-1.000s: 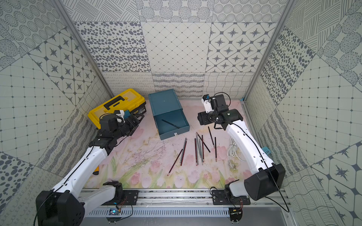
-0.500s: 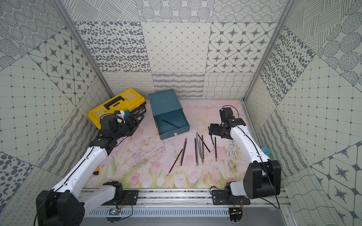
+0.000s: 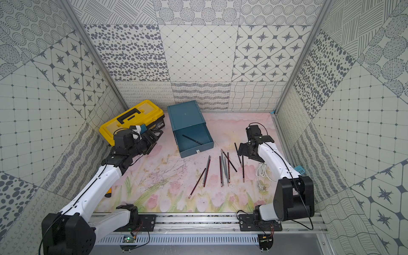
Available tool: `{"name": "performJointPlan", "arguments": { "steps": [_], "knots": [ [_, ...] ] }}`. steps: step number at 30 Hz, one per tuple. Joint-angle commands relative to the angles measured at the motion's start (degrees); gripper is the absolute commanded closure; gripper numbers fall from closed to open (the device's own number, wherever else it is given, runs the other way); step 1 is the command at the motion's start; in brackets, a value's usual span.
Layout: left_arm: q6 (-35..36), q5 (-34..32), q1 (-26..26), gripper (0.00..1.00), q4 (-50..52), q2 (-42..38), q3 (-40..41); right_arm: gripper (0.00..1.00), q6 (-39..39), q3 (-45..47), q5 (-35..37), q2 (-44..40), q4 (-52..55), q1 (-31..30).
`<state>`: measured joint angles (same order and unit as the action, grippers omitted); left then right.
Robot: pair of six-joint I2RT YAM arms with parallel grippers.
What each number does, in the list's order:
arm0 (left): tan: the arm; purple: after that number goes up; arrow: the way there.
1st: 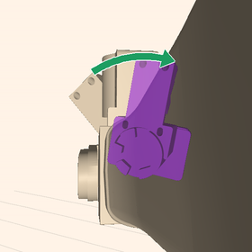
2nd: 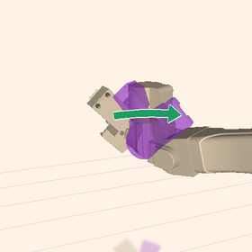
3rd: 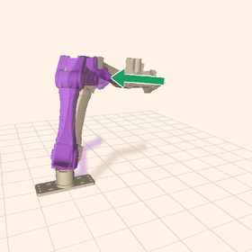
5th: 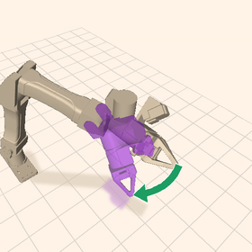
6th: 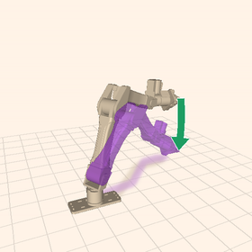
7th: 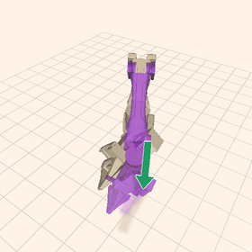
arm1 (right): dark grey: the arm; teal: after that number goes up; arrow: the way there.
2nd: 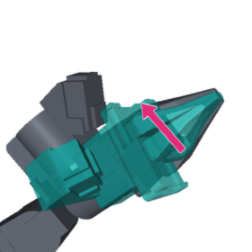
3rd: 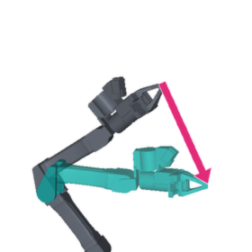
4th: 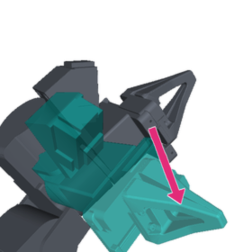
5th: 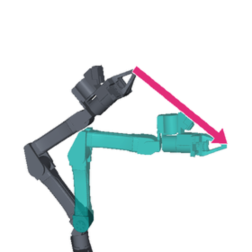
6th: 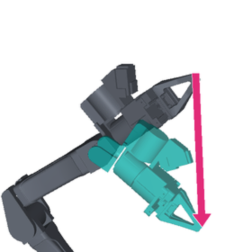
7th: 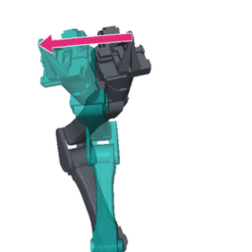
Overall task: Please place the pencils in the drawer according to their color
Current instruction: Pick up the pencil from the center of the board.
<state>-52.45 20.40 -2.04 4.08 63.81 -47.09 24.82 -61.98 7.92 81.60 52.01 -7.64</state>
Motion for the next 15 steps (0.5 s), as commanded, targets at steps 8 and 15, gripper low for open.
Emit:
{"name": "performJointPlan", "arguments": {
  "steps": [8,15],
  "knots": [
    [-0.4,0.3,0.4,0.01,-1.6,0.6,0.2,0.01,-1.9,5.7,-1.3,3.6,-0.6,0.3],
    [-0.6,0.2,0.4,0.01,-1.8,1.0,0.3,0.16,-1.9,8.1,-6.5,5.3,-3.3,0.2]
  ]
}}
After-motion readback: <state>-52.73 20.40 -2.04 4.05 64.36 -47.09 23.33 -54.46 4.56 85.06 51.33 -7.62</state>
